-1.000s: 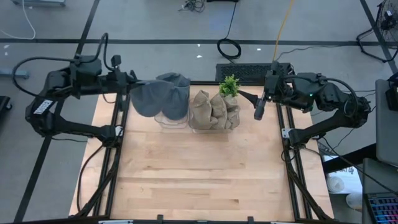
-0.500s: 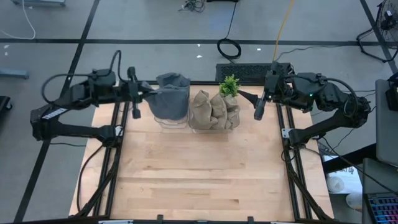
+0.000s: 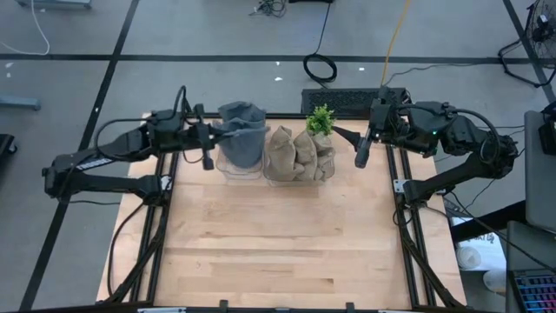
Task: Pick & Place hat
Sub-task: Put the blue cap into the left transparent bin
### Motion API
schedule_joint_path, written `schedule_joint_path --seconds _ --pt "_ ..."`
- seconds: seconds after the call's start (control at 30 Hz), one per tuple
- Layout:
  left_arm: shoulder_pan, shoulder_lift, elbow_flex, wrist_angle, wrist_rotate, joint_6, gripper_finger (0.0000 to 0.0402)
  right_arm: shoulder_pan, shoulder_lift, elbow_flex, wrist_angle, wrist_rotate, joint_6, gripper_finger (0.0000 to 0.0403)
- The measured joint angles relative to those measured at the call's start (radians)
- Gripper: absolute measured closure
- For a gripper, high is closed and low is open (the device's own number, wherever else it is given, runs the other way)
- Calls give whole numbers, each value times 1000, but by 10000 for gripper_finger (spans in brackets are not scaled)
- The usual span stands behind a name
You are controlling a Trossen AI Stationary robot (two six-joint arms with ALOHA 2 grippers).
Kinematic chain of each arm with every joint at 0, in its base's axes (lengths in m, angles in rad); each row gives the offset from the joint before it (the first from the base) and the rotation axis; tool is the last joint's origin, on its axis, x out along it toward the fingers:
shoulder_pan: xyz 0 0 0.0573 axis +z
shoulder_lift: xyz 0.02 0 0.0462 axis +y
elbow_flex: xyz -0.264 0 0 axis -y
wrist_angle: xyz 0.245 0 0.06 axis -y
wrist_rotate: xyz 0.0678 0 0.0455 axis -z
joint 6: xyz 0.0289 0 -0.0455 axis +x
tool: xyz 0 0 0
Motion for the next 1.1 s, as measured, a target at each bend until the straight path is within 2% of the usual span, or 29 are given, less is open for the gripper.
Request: schedule_joint_path --seconds 0.17,0.37,0.57,0.8,1.1 --pt "19 13 -31 6 5 -5 400 0 0 -19 9 0 0 190" --pt "21 13 -127 16 48 -49 400 0 2 -64 39 0 -1 187" --pt "20 10 -218 112 61 -86 400 0 3 -117 62 0 -1 189" --pt "26 10 -318 197 53 -135 400 0 3 -209 183 -1 -2 186" --pt "28 10 -442 382 52 -170 400 1 2 -361 346 -1 -2 187"
